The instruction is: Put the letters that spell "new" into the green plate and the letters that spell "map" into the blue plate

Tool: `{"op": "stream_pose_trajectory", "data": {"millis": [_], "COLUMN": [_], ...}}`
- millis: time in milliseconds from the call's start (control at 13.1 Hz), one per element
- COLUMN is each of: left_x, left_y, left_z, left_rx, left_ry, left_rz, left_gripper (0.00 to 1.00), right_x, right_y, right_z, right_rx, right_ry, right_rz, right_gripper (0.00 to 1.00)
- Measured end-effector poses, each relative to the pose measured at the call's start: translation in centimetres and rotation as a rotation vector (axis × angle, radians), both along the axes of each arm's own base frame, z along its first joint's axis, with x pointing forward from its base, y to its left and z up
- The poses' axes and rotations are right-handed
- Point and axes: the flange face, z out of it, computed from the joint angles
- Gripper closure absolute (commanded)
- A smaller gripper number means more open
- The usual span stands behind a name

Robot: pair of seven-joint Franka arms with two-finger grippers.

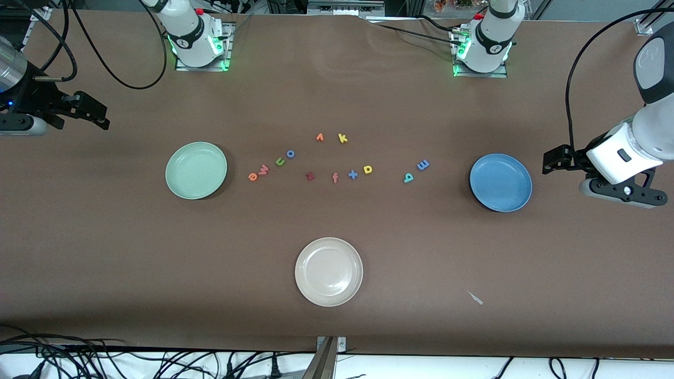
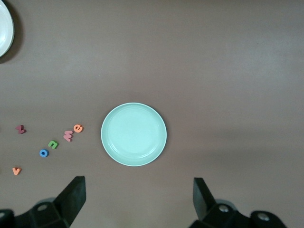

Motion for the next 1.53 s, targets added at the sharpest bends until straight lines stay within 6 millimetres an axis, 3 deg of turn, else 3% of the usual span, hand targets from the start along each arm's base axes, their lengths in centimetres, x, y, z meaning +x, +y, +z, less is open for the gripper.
{"op": "stream_pose_trajectory", "data": {"millis": [1297, 1526], "left_x": [-0.08, -0.08], "left_y": [-0.02, -0.02], "left_z": [-0.70, -0.72], "left_rx": [0.000, 0.000], "left_ry": [0.010, 0.010], "left_rz": [-0.002, -0.003], "left_gripper": [0.01, 0.01], "right_x": [-0.29, -0.37], "right_y": [0.01, 0.17], "right_z": [-0.23, -0.41], "right_rx": [-0.001, -0.003], "right_ry": [0.027, 0.035], "right_rz": [-0.001, -0.073], "right_gripper": [0.00, 0.00]}}
